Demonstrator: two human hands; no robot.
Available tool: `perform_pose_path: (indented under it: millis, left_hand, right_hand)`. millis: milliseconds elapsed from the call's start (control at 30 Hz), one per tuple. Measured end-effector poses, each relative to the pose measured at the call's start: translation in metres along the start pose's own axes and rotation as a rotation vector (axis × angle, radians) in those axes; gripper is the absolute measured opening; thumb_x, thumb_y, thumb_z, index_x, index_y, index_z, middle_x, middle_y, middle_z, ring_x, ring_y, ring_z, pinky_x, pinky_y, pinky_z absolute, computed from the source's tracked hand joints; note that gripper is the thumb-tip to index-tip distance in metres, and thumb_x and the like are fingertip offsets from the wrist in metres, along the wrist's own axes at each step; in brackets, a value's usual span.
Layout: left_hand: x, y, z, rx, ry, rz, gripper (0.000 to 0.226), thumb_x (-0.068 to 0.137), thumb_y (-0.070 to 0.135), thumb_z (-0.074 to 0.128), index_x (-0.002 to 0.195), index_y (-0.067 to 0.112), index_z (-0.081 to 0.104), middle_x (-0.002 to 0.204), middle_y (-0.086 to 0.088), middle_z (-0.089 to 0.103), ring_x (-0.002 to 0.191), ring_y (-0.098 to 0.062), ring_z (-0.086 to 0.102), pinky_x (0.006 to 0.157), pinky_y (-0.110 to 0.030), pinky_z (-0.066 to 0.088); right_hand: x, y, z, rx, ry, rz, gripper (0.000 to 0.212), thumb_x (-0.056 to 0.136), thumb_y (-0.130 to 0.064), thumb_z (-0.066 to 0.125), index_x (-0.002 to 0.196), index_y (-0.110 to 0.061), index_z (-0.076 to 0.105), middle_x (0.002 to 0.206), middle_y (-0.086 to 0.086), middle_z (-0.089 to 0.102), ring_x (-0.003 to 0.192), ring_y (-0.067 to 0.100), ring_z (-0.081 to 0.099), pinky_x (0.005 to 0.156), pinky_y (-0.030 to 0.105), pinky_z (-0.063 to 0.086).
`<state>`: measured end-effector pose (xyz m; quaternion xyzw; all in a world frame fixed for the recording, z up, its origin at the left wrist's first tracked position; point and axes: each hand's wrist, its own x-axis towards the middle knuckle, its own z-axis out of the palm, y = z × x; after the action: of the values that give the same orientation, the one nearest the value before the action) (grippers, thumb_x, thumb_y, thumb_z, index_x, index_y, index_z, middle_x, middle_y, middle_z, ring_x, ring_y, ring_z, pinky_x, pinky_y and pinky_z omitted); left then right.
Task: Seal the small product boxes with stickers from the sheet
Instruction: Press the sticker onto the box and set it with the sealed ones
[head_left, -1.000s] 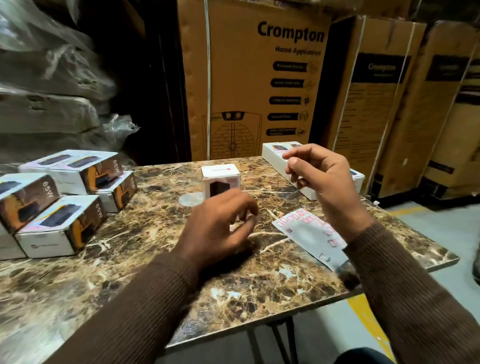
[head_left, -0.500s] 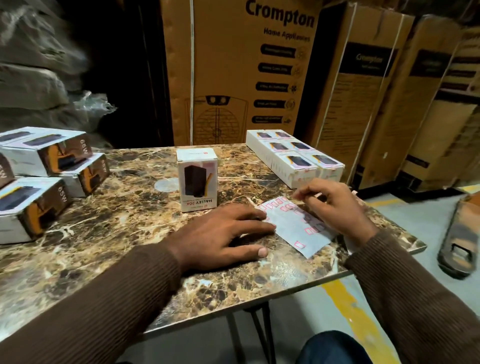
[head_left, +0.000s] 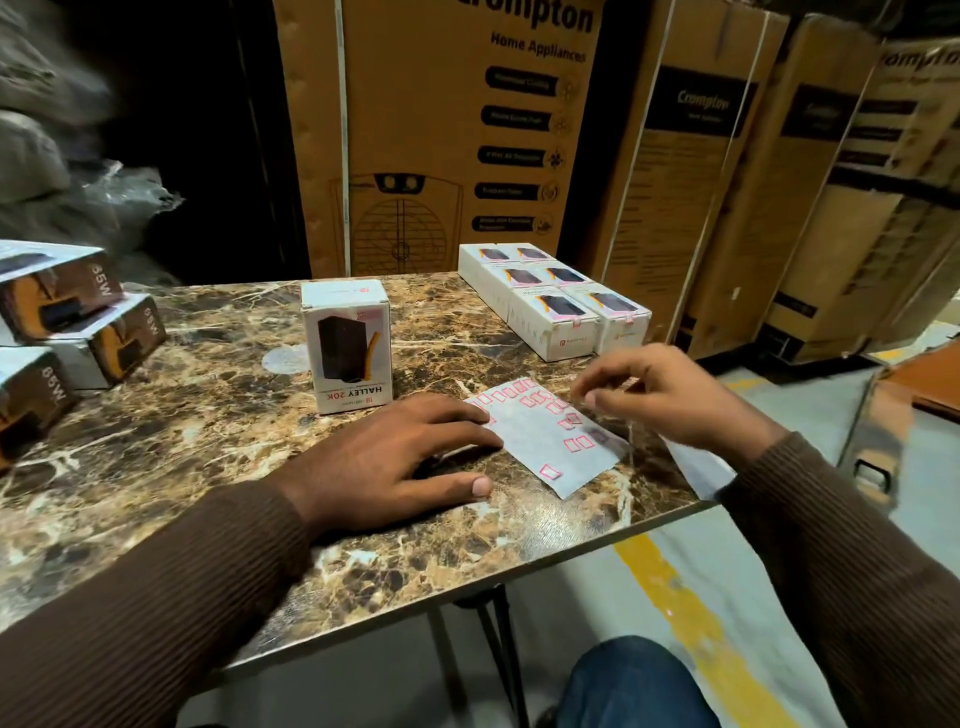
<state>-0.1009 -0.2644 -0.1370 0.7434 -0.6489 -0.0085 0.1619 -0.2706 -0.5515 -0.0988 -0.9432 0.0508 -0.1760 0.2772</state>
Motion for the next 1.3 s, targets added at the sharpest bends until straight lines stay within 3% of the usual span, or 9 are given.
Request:
perform_pose_path:
  millis: [100, 367, 600, 800, 1067, 1167, 1300]
  left_hand:
    - [0.000, 0.001, 0.000, 0.002, -0.003, 0.000, 0.066, 0.097, 0.084, 0.031, 0.152, 0.050, 0.045, 0.159, 0.025, 0.037, 0.143, 0.006, 0.033, 0.118, -0.042, 0.041]
    - [-0.001, 0.000, 0.000, -0.012, 0.001, -0.016, 0.067, 0.095, 0.087, 0.030, 0.150, 0.051, 0.045, 0.158, 0.027, 0.036, 0.142, 0.008, 0.033, 0.117, -0.041, 0.041]
    - [-0.001, 0.000, 0.000, -0.007, 0.002, -0.014, 0.067, 0.096, 0.085, 0.031, 0.151, 0.050, 0.045, 0.158, 0.026, 0.036, 0.143, 0.007, 0.032, 0.118, -0.040, 0.040]
    - [-0.001, -0.001, 0.000, 0.002, 0.000, -0.018, 0.065, 0.096, 0.084, 0.032, 0.151, 0.051, 0.045, 0.159, 0.024, 0.036, 0.143, 0.005, 0.033, 0.118, -0.042, 0.041]
    - [0.000, -0.001, 0.001, 0.035, 0.032, -0.009, 0.066, 0.097, 0.084, 0.032, 0.149, 0.047, 0.048, 0.156, 0.022, 0.041, 0.140, 0.004, 0.036, 0.115, -0.041, 0.043]
    - [0.000, -0.002, 0.001, 0.035, 0.030, -0.006, 0.067, 0.097, 0.083, 0.031, 0.150, 0.047, 0.048, 0.157, 0.021, 0.041, 0.141, 0.003, 0.037, 0.115, -0.041, 0.043]
    - [0.000, -0.002, 0.000, 0.027, 0.033, -0.001, 0.065, 0.098, 0.082, 0.033, 0.150, 0.046, 0.048, 0.158, 0.021, 0.039, 0.140, 0.003, 0.038, 0.115, -0.039, 0.043]
  right_hand:
    - [-0.008, 0.001, 0.006, -0.081, -0.117, -0.014, 0.017, 0.095, -0.015, 0.075, 0.103, -0.029, 0.081, 0.102, -0.016, 0.076, 0.100, 0.005, 0.071, 0.086, 0.032, 0.057]
    - [-0.009, -0.005, 0.012, -0.132, -0.126, -0.066, 0.015, 0.092, -0.019, 0.081, 0.104, -0.029, 0.080, 0.104, -0.016, 0.071, 0.100, 0.000, 0.066, 0.082, 0.012, 0.048]
    - [-0.005, -0.005, 0.016, -0.096, -0.171, -0.071, 0.008, 0.090, -0.029, 0.083, 0.096, -0.031, 0.078, 0.102, -0.014, 0.069, 0.099, 0.006, 0.067, 0.086, 0.029, 0.054]
    - [0.004, -0.007, 0.018, -0.142, -0.205, -0.033, 0.007, 0.101, -0.025, 0.069, 0.096, -0.030, 0.070, 0.096, -0.014, 0.071, 0.092, 0.005, 0.065, 0.077, 0.031, 0.050]
    - [0.004, -0.011, 0.011, -0.059, -0.219, 0.014, 0.013, 0.107, -0.024, 0.058, 0.096, -0.025, 0.064, 0.097, -0.010, 0.076, 0.097, 0.015, 0.071, 0.088, 0.050, 0.056]
    - [0.002, -0.013, 0.007, -0.042, -0.235, 0.017, 0.013, 0.108, -0.024, 0.058, 0.097, -0.025, 0.064, 0.100, -0.010, 0.077, 0.100, 0.013, 0.072, 0.091, 0.048, 0.057]
    - [0.001, -0.025, -0.004, -0.005, -0.248, 0.050, 0.011, 0.107, -0.021, 0.057, 0.101, -0.016, 0.064, 0.102, -0.008, 0.077, 0.100, 0.007, 0.074, 0.090, 0.033, 0.058]
